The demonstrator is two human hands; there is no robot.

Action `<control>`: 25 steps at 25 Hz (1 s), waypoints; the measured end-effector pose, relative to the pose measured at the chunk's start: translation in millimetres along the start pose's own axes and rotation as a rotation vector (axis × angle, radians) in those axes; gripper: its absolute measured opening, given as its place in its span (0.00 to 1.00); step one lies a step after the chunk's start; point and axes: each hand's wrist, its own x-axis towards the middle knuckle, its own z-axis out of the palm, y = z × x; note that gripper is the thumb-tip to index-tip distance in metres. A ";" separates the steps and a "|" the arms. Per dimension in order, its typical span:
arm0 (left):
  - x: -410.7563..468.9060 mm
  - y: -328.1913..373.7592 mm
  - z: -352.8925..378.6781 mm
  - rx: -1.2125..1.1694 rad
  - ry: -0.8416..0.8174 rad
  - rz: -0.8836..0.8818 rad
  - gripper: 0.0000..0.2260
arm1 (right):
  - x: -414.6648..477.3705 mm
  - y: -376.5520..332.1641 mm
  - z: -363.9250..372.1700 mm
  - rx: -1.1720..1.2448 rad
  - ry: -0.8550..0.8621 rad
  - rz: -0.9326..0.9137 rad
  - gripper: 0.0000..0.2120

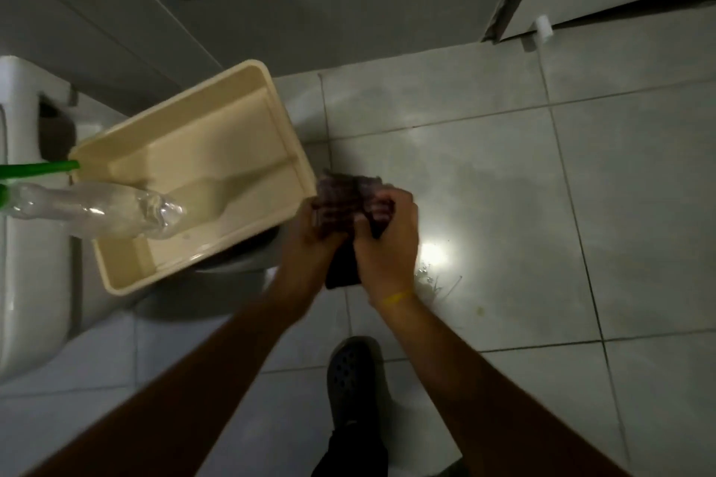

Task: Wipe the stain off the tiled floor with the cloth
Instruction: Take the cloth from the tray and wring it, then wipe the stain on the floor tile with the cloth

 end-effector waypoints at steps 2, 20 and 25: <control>-18.3 -63.6 51.7 0.095 -0.149 -0.051 0.23 | -14.7 81.5 -50.0 -0.051 0.058 0.022 0.17; 64.5 -391.1 61.6 1.229 -0.139 0.121 0.43 | 20.5 446.0 -79.6 -1.021 -0.119 -0.227 0.39; 65.5 -399.8 62.5 1.221 -0.102 0.145 0.42 | 83.7 440.0 -80.9 -1.007 -0.052 -0.243 0.39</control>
